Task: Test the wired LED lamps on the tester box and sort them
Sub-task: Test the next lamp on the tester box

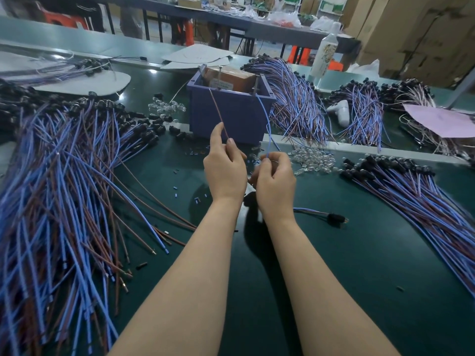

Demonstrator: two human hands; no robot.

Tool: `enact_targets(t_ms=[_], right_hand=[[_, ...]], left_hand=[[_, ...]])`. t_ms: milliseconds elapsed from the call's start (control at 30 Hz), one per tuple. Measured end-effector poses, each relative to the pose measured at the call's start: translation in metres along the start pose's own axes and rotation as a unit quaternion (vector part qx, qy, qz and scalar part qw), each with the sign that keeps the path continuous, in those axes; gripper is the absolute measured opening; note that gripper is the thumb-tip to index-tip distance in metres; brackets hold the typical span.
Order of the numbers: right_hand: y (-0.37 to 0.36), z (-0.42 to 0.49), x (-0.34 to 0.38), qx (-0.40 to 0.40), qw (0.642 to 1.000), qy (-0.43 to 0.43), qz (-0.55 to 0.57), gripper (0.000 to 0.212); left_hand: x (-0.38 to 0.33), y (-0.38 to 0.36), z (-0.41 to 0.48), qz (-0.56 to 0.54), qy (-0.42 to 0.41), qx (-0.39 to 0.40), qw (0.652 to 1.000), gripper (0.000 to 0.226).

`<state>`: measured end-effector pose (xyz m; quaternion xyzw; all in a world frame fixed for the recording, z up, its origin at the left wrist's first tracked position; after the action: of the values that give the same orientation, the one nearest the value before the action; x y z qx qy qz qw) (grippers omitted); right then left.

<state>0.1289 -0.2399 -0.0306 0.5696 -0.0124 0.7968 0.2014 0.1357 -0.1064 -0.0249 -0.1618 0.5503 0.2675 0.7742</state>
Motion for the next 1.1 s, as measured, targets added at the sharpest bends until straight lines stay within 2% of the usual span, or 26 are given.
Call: enact_targets(t_ms=[200, 367, 1100], right_hand=[[0.0002, 0.0006, -0.0006, 0.006, 1.000, 0.003, 0.003, 0.023], [-0.0002, 0.0011, -0.0012, 0.009, 1.000, 0.005, 0.004, 0.012], [0.0006, -0.0007, 0.0049, 0.013, 0.999, 0.031, -0.014, 0.016]], left_hand=[[0.0038, -0.0065, 0.0036, 0.016, 0.010, 0.014, 1.000, 0.041], [0.0027, -0.0076, 0.0031, 0.015, 0.010, 0.027, 0.999, 0.036], [0.0042, -0.0053, 0.0024, 0.005, 0.021, 0.019, 1.000, 0.033]])
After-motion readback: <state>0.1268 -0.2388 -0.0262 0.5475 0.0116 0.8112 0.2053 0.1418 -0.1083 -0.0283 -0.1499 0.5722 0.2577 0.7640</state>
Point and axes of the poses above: each hand's wrist, its own z-axis towards the middle knuckle, its own y-axis out of the back of the hand, x = y × z, the point moved 8 cm from there along z, towards the middle knuckle, and after that the axes turned 3 degrees about y, right-handed, at the moved point
